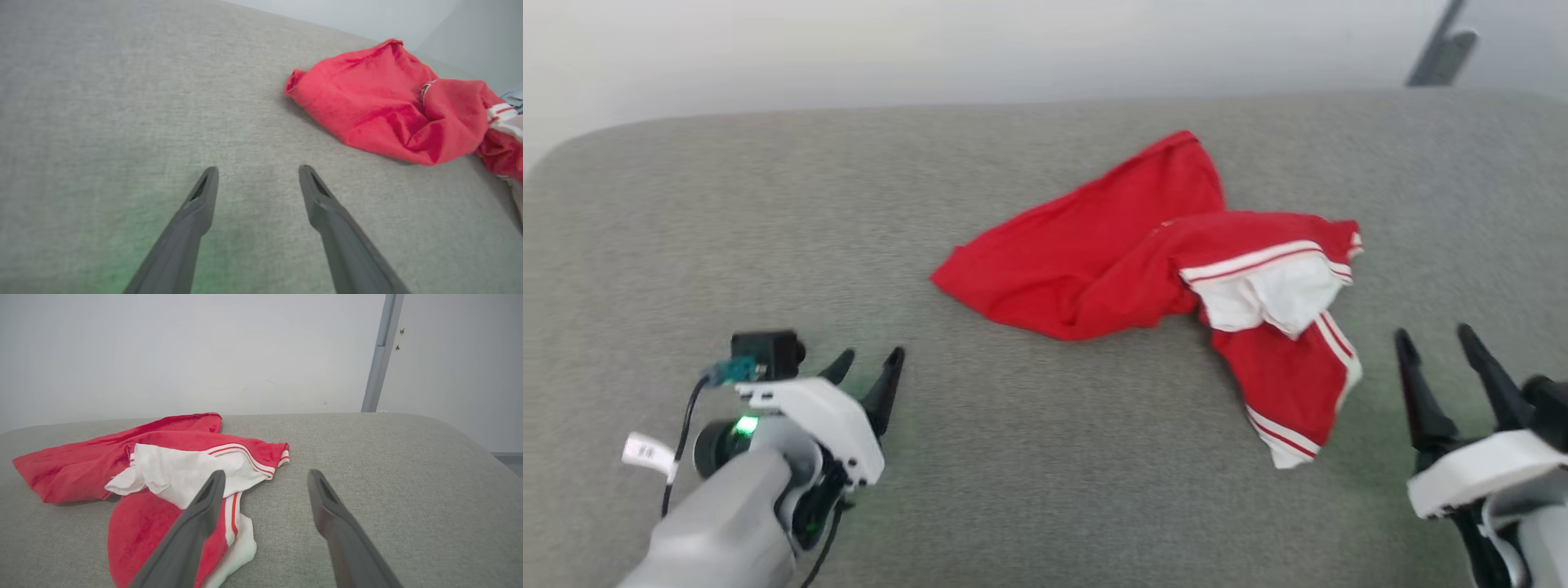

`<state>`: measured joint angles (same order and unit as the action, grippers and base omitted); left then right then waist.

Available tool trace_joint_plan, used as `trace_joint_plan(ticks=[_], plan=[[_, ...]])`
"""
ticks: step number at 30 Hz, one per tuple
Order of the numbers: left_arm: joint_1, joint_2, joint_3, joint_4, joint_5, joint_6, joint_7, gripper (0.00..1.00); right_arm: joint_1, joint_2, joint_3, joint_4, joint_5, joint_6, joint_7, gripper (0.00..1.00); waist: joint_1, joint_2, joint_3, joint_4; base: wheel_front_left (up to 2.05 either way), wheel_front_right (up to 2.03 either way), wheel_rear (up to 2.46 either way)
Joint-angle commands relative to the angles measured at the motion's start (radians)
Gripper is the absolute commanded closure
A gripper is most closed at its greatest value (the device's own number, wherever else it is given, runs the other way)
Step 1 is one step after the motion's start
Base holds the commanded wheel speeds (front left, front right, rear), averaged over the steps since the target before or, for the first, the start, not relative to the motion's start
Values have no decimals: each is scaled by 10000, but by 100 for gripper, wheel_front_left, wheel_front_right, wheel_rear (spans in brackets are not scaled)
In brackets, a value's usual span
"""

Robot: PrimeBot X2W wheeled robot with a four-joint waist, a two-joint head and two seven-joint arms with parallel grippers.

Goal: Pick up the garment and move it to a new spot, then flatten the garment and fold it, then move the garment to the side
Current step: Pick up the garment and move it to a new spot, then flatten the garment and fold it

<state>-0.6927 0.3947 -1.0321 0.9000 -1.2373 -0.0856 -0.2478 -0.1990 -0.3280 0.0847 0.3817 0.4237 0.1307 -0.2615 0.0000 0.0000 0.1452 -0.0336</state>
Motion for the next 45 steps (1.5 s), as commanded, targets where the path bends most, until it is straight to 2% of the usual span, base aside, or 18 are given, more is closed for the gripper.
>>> trace_joint_plan(ticks=[1, 3, 6, 11, 14, 18, 21, 23, 24, 28, 35, 45], plan=[[257, -29, 159, 12, 32, 54, -114, 0, 196, -81, -156, -43, -50, 1, -46, 0, 0, 0, -343, 458, 0, 0, 0], [554, -17, 442, -12, 234, 175, -175, 0, 392, -152, -453, -70, -66, 1, -46, 0, 0, 0, -443, 651, 0, 0, 0], [953, 126, 1460, -529, 1021, 428, -185, 0, 660, -219, -799, -130, -119, 1, -46, 0, 0, 0, -601, 875, 0, 0, 0], [2450, 353, 3800, -2277, 3083, 1029, -185, 0, 980, -217, -1116, -248, -215, 1, -46, 0, 0, 0, -926, 967, 0, 0, 0], [3777, 197, 5372, -3636, 4353, 1321, -187, 0, 1098, -140, -1224, -310, -256, 1, -46, 0, 0, 0, -1079, 925, 0, 0, 0], [5430, -39, 7129, -5305, 6588, 1649, -186, 0, 1058, -55, -1279, -430, -296, 1, -46, 0, 0, 0, -1138, 839, 0, 0, 0], [6324, -622, 8466, -6347, 7627, 1444, -185, 0, 956, -13, -1291, -523, -323, 1, 20, 0, 0, 0, -1125, 786, 0, 0, 0], [6750, -937, 9070, -6825, 8333, 1156, -187, 0, 865, -19, -1317, -641, -342, 1, 51, 0, 0, 0, -1103, 775, 0, 0, 0], [7031, -1303, 9517, -7041, 8829, 845, -187, 0, 821, -53, -1336, -740, -350, 1, 44, 0, 0, 0, -1104, 774, 0, 0, 0], [7297, -1821, 10220, -7401, 9727, 342, -188, 0, 724, -96, -1345, -951, -353, 1, 81, 0, 0, 0, -1071, 739, 0, 0, 0], [7497, -2354, 10759, -7333, 10388, -153, -188, 0, 793, -36, -1370, -957, -381, 1, 98, 0, 0, 0, -972, 652, 0, 0, 0], [7316, -2740, 11202, -7284, 10807, -419, -187, 0, 721, -26, -1309, -926, -448, 1, 141, 0, 0, 0, -929, 543, 0, 0, 0]])
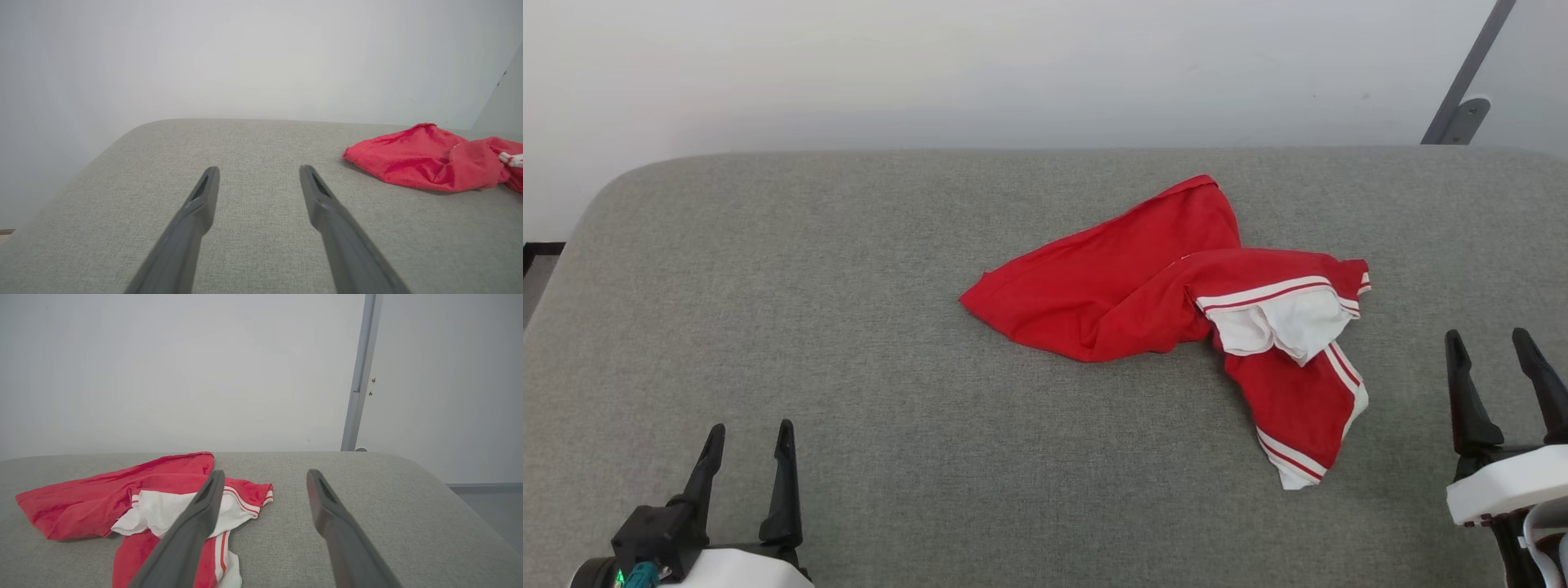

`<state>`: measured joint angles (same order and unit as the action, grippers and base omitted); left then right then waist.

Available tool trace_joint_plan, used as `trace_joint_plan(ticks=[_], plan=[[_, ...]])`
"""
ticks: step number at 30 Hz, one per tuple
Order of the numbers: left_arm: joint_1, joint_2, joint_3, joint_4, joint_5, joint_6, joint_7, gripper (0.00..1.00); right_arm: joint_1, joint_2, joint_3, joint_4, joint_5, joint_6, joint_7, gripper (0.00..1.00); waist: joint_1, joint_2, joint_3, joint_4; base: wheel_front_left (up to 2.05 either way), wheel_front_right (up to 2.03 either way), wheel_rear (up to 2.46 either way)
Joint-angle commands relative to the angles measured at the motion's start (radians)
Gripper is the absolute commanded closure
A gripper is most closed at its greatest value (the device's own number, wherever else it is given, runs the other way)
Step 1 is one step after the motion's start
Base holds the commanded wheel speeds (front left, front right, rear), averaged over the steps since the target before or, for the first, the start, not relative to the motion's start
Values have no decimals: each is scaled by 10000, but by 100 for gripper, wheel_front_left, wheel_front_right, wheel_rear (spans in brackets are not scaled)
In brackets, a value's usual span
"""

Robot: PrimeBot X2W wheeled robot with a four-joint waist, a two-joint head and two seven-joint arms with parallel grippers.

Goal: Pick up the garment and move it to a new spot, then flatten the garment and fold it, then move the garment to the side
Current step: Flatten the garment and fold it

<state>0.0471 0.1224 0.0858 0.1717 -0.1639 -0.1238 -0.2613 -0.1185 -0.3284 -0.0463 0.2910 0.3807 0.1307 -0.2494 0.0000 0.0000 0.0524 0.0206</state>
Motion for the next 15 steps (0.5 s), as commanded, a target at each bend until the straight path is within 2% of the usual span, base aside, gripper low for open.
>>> trace_joint_plan(ticks=[1, 6, 10, 15], plan=[[-96, -31, 36, -5, 90, -48, -53, 0, -99, -9, 13, -26, -28, 1, 19, 0, 0, 0, -10, -16, 0, 0, 0], [-263, -99, -256, -82, -60, -75, -53, 0, -38, 59, 55, -26, -56, 1, 42, 0, 0, 0, 26, -59, 0, 0, 0], [-821, 613, -1929, 61, -400, -53, -54, 0, -36, 108, 55, -24, -69, 1, 44, 0, 0, 0, 179, -126, 0, 0, 0], [-2566, 1601, -4227, 280, -1298, -56, -54, 0, -209, 245, 177, 72, -19, 1, 1, 0, 0, 0, 439, -389, 0, 0, 0]])
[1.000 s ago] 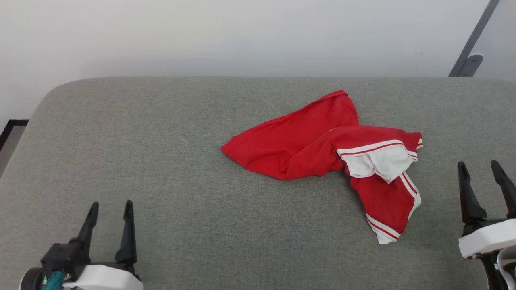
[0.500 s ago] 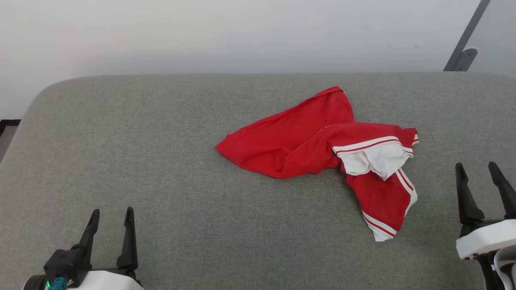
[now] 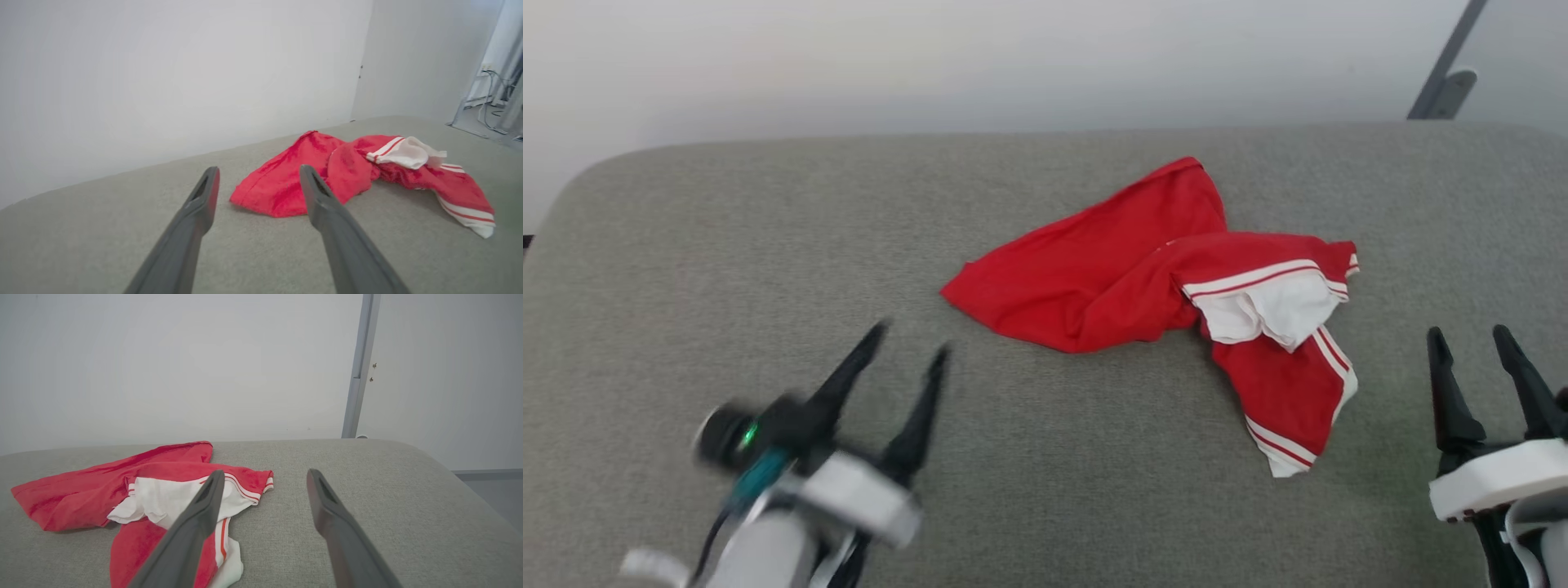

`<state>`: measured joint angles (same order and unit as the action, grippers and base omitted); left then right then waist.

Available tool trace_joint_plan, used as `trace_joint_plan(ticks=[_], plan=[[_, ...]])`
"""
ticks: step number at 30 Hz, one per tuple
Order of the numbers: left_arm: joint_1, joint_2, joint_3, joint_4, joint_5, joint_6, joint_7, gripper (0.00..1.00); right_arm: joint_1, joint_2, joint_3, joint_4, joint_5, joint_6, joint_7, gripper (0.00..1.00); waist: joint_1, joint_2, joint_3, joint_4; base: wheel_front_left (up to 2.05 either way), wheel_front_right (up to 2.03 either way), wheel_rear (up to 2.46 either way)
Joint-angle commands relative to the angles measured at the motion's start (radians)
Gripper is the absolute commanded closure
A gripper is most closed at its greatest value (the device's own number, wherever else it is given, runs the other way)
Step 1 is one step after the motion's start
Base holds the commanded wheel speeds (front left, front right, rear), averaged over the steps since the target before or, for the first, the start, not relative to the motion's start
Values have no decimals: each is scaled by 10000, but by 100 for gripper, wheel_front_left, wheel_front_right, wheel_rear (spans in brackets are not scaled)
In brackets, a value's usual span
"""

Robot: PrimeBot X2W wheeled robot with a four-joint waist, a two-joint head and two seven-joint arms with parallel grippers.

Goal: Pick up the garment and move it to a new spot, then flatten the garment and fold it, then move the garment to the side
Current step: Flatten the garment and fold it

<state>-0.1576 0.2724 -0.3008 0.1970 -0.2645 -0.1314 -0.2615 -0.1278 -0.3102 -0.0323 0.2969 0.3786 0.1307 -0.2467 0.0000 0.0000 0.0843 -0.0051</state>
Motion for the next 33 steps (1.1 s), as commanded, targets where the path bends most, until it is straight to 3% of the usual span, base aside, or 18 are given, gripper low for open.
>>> trace_joint_plan(ticks=[1, 6, 12, 20, 27, 28, 29, 30, 33], plan=[[-996, 274, -961, 89, -560, 21, 36, 0, -153, 105, 66, 46, 20, 1, -42, 0, 0, 0, 182, -213, 0, 0, 0], [-3835, 946, -4003, 709, -2273, 21, 1879, 0, -497, 342, 226, 238, 150, 1, -125, 0, 0, 0, 563, -800, 0, 0, 0], [-6937, 1518, -6579, 1958, -5345, 24, 5042, 0, -970, 693, 586, 565, 340, 1, -177, 0, 0, 0, 1229, -1890, 0, 0, 0], [-9008, 1886, -8205, 3545, -7211, 20, 7245, 0, -1332, 1146, 594, 594, 512, 1, -189, 0, 0, 0, 2003, -3084, 0, 0, 0], [-9641, 1932, -9132, 4891, -8230, 20, 7795, 0, -1526, 1464, 610, 539, 590, 1, -190, 0, 0, 0, 2510, -3798, 0, 0, 0], [-9656, 1932, -9216, 4937, -8370, 20, 7823, 8, -1522, 1485, 572, 529, 592, 1, -190, 0, 0, 0, 2544, -3829, 0, 0, 0], [-9687, 1955, -9290, 4935, -8473, 20, 7828, 59, -1522, 1495, 517, 508, 596, 1, -192, 0, 0, 0, 2577, -3836, 0, 0, 0], [-9693, 1975, -9310, 4972, -8700, 20, 7762, 100, -1523, 1502, 474, 480, 594, 1, -191, 0, 0, 0, 2601, -3822, 0, 0, 0], [-9757, 1983, -9374, 4995, -9125, 19, 7535, 100, -1478, 1474, 311, 432, 524, 1, -191, 0, 0, 0, 2602, -3636, 0, 0, 0]])
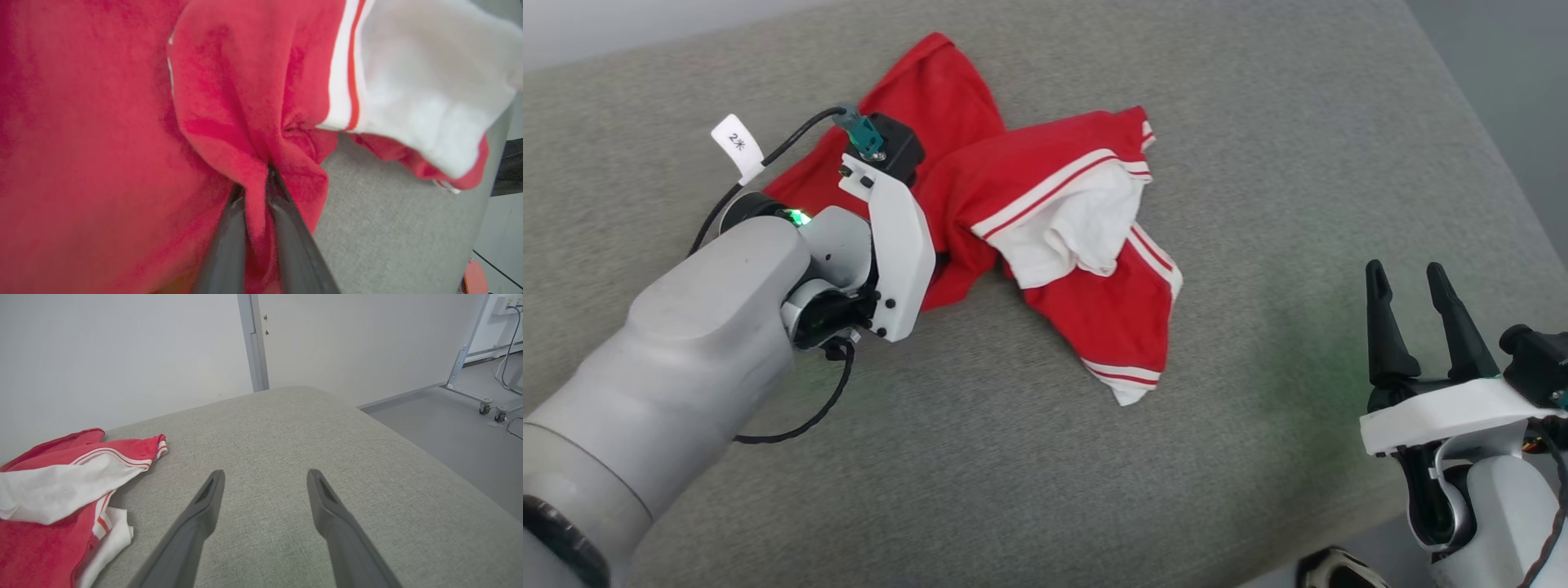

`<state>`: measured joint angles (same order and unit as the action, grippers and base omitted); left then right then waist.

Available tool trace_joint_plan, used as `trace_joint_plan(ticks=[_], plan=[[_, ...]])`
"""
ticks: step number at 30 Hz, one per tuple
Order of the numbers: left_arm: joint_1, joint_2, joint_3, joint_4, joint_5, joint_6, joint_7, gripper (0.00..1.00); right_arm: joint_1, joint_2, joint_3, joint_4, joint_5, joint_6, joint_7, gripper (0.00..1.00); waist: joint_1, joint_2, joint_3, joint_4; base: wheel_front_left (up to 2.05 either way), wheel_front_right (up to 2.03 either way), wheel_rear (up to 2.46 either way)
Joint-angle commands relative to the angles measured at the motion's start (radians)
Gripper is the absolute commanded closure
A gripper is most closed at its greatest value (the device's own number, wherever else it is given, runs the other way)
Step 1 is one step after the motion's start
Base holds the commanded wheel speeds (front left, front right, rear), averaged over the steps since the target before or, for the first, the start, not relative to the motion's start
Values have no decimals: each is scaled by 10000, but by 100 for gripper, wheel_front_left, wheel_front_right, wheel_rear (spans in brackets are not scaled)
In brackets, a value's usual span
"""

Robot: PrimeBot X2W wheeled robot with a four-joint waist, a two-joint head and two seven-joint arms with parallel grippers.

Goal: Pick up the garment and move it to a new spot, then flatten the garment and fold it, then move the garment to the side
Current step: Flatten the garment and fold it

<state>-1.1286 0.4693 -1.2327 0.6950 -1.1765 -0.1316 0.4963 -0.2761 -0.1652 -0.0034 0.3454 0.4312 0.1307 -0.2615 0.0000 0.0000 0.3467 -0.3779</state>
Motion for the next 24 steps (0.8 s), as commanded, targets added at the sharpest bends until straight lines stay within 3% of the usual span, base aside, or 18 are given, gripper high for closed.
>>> trace_joint_plan(ticks=[1, 16, 20, 24], plan=[[-117, 83, -76, 14, -81, 21, -142, 100, 15, 18, -24, -63, -37, 1, -44, 0, 0, 0, -40, 175, 0, 0, 0], [295, 1938, -395, 475, -11, 24, -817, 100, -88, -285, 148, -132, -184, 1, -45, 0, 0, 0, -463, 1187, 0, 0, 0], [415, 2186, -434, 1144, 280, 24, -975, 100, -3, -369, 172, -109, -149, 1, -45, 0, 0, 0, -519, 1210, 0, 0, 0], [720, 2078, -417, 1370, 194, 24, -1204, 100, 144, -483, 173, -56, -165, 1, -45, 0, 0, 0, -658, 1290, 0, 0, 0]])
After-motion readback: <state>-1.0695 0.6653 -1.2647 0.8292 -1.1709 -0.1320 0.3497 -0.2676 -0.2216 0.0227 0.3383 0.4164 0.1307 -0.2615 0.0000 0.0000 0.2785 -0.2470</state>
